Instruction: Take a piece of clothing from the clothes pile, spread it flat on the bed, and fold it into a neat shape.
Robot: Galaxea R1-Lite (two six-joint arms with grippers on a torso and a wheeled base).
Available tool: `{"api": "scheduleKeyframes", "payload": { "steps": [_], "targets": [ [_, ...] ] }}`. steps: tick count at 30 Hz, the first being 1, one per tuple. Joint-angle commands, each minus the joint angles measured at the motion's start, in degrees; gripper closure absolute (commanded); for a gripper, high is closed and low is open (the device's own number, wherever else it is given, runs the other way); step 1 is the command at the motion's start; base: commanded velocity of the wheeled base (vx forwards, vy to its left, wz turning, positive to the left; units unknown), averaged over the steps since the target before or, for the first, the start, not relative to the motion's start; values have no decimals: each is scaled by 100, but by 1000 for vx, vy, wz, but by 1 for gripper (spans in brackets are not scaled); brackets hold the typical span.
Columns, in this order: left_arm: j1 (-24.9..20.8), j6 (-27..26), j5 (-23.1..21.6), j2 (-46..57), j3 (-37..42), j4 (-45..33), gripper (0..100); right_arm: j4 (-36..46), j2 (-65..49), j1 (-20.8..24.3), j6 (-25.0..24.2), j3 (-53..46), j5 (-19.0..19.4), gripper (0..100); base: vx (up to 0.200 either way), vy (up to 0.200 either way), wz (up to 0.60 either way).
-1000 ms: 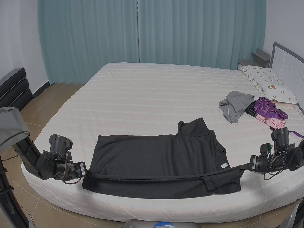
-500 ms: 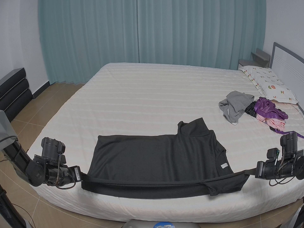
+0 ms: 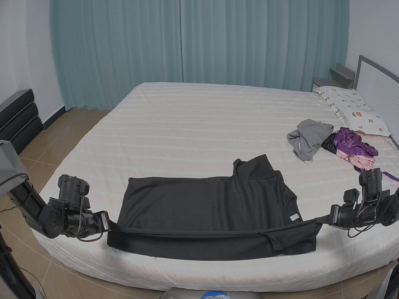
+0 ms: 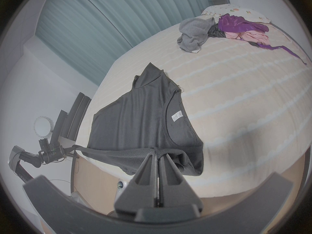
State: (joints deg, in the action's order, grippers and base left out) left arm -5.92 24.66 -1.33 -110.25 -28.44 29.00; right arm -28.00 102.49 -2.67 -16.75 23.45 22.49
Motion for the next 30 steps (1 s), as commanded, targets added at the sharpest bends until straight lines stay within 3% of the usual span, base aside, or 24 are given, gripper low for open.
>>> {"api": "scheduleKeyframes", "payload": {
  "steps": [1,27,28,29,30],
  "targets": [
    [12,12,-8,-401,-250,9,100,-4,588,56,-100,318,-8,100,0,0,0],
    [-5,417,-8,-1394,-1102,53,100,-39,1951,170,-434,1311,-61,100,0,0,0],
    [-5,417,-8,-1411,-1120,53,0,-47,1959,197,-452,1320,-61,100,0,0,0],
    [-5,425,-8,-1429,-1146,53,0,-56,1977,223,-452,1328,-61,0,0,0,0],
    [-5,425,-8,-1455,-1181,53,0,-56,1995,232,-470,1372,-61,0,0,0,0]
  ]
}}
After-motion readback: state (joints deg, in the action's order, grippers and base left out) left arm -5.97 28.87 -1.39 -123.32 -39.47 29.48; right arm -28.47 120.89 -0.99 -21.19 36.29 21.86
